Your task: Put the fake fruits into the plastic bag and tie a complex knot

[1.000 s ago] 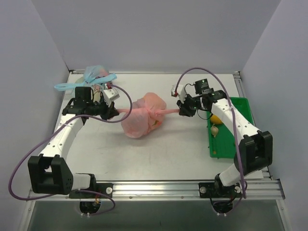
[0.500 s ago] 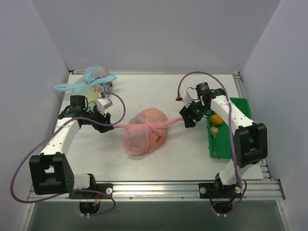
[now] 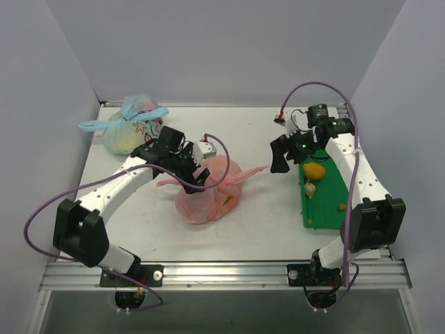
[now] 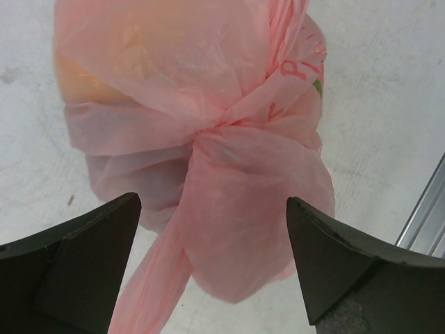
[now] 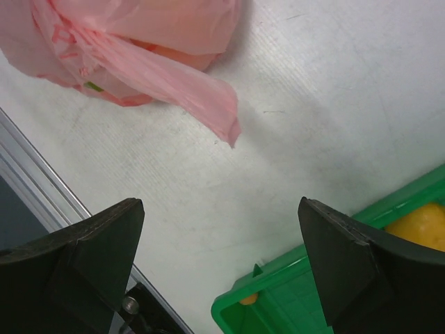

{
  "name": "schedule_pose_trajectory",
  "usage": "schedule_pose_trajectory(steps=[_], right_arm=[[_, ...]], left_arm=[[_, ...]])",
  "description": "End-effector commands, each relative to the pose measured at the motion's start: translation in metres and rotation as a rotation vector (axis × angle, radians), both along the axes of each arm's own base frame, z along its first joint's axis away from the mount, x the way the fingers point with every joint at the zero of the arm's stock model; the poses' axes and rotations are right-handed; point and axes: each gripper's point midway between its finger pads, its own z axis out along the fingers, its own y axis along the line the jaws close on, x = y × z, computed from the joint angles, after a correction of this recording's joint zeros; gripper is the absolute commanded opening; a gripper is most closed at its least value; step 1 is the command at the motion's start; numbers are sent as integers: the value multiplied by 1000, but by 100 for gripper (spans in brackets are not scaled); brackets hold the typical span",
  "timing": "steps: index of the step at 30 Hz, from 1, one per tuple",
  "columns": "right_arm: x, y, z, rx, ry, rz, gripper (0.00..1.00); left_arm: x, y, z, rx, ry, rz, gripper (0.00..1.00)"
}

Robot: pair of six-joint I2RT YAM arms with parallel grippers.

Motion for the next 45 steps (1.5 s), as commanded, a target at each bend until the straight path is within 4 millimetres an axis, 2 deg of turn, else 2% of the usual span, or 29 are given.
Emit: schedule_pose_trajectory(steps=[1, 4, 6, 7, 8, 9, 10, 11, 12, 15, 18, 21, 22, 23, 24, 25, 26, 29, 31, 32, 33, 35, 36, 38, 39, 40, 42, 43, 45], right_arm=[[1, -11, 23, 68, 36, -120, 100], [7, -27, 24, 74, 45, -193, 100], [9, -40, 25, 80, 49, -245, 100], [9, -43, 23, 79, 58, -258, 100], [8, -42, 24, 80, 59, -261, 100], [9, -53, 23, 81, 57, -296, 100], [8, -56, 23, 81, 57, -304, 100], [7, -58, 22, 84, 63, -311, 100], [6, -59, 23, 84, 56, -312, 100], [2, -62, 21, 86, 62, -324, 100], [3, -60, 21, 100, 67, -320, 100], [7, -57, 20, 118, 79, -328, 100], [7, -56, 19, 124, 86, -331, 100], [9, -55, 19, 128, 89, -336, 100], [13, -54, 20, 142, 93, -344, 100], [14, -53, 21, 149, 97, -349, 100], [16, -52, 24, 155, 89, -351, 100], [16, -46, 34, 200, 83, -342, 100], [11, -37, 36, 253, 113, -330, 100], [10, -34, 37, 276, 124, -335, 100], [9, -31, 35, 289, 146, -344, 100], [3, -25, 25, 280, 202, -378, 100], [1, -24, 20, 252, 205, -391, 100], [-10, -14, 8, 194, 189, -352, 100], [-13, -10, 5, 174, 169, -336, 100], [-22, 3, 0, 149, 158, -290, 100], [-36, 8, -14, 90, 125, -245, 100], [-45, 21, -19, 71, 119, -189, 100], [-59, 24, -35, 32, 127, -159, 100]], left_arm=[[17, -12, -17, 79, -32, 31, 97], [18, -26, -33, 113, -17, -5, 96], [22, -32, -46, 136, -11, -10, 79], [26, -34, -48, 138, -12, -3, 69], [32, -37, -45, 127, -11, 19, 35], [40, -37, -50, 139, -9, 45, 19], [49, -39, -46, 125, -25, 64, 6], [64, -41, -32, 100, -51, 97, 0], [74, -42, -32, 95, -51, 112, 0], [125, -36, 2, 36, -133, 223, 0], [167, -26, 23, -6, -168, 309, 0], [187, -25, 18, -12, -171, 292, 0], [189, -26, 14, -4, -172, 273, 29], [189, -29, 13, -10, -163, 259, 50], [188, -28, 6, -3, -139, 258, 68], [190, -29, 14, -17, -137, 272, 87], [191, -29, 17, -22, -129, 298, 97], [188, -16, 45, -37, -81, 410, 97], [170, -4, 58, -68, 13, 466, 97], [160, 3, 53, -62, 51, 492, 97], [149, 11, 69, -78, 43, 520, 97], [127, 26, 54, -42, 87, 552, 97], [113, 33, 64, -45, 68, 555, 97], [96, 44, 61, -24, 61, 564, 98], [76, 51, 48, -1, 89, 563, 97], [67, 55, 41, 20, 95, 569, 98], [43, 66, 18, 68, 131, 581, 97], [35, 70, 10, 85, 145, 592, 97], [23, 78, 5, 95, 145, 603, 97]])
